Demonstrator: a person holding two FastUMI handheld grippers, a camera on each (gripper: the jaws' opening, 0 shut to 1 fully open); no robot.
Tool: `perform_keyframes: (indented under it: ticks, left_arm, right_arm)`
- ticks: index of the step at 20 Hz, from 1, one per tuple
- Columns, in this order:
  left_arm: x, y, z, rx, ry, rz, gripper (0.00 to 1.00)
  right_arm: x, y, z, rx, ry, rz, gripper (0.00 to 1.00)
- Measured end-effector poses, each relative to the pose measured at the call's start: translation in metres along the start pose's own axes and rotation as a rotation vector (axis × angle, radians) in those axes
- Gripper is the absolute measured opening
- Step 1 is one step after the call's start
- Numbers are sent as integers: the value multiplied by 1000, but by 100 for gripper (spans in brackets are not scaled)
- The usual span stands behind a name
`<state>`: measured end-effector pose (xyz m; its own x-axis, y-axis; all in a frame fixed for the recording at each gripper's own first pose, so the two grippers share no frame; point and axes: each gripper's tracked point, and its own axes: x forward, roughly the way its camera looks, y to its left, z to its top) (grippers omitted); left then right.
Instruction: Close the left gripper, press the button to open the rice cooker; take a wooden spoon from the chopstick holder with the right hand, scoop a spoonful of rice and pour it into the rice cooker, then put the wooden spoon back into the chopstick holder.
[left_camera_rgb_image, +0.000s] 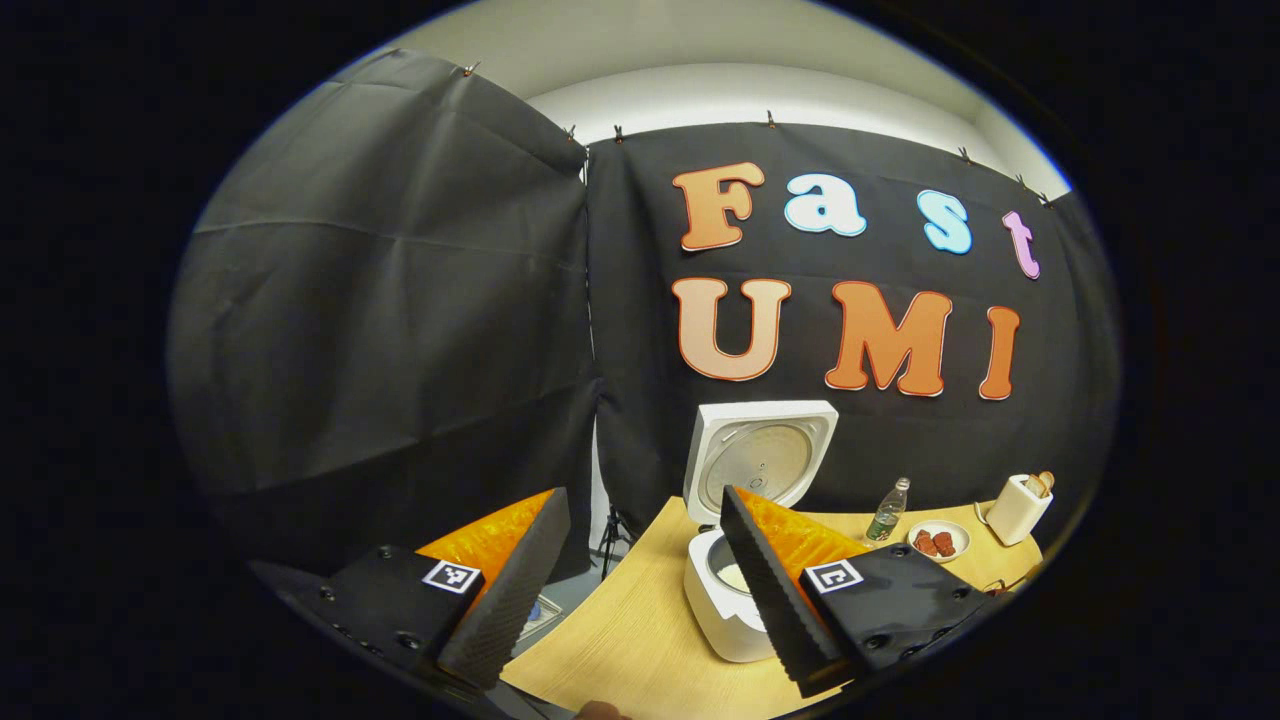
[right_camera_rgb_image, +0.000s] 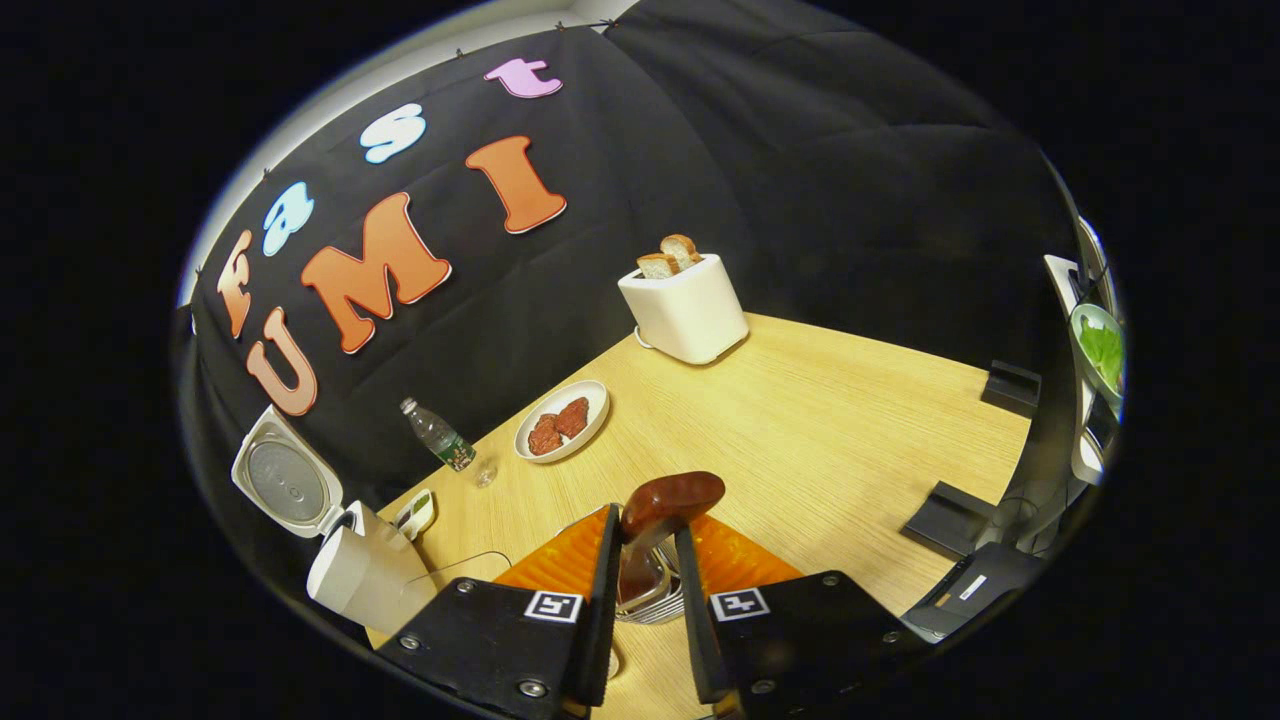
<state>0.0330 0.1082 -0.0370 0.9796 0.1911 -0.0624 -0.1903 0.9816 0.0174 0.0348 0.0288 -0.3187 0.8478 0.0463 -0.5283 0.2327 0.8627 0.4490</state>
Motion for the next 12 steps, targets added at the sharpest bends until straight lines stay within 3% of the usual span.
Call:
perform_keyframes:
  ticks: [3, 7, 12]
  left_arm:
    - [2, 2, -1, 11, 0, 8, 100]
    - [4, 8, 5, 23, -14, 21, 100]
    - [2, 13, 13, 4, -35, 21, 100]
  right_arm:
    - [4, 15, 1, 47, 40, 24, 24]
    - [2, 24, 13, -6, -15, 4, 12]
    - [-16, 48, 34, -114, -58, 20, 10]
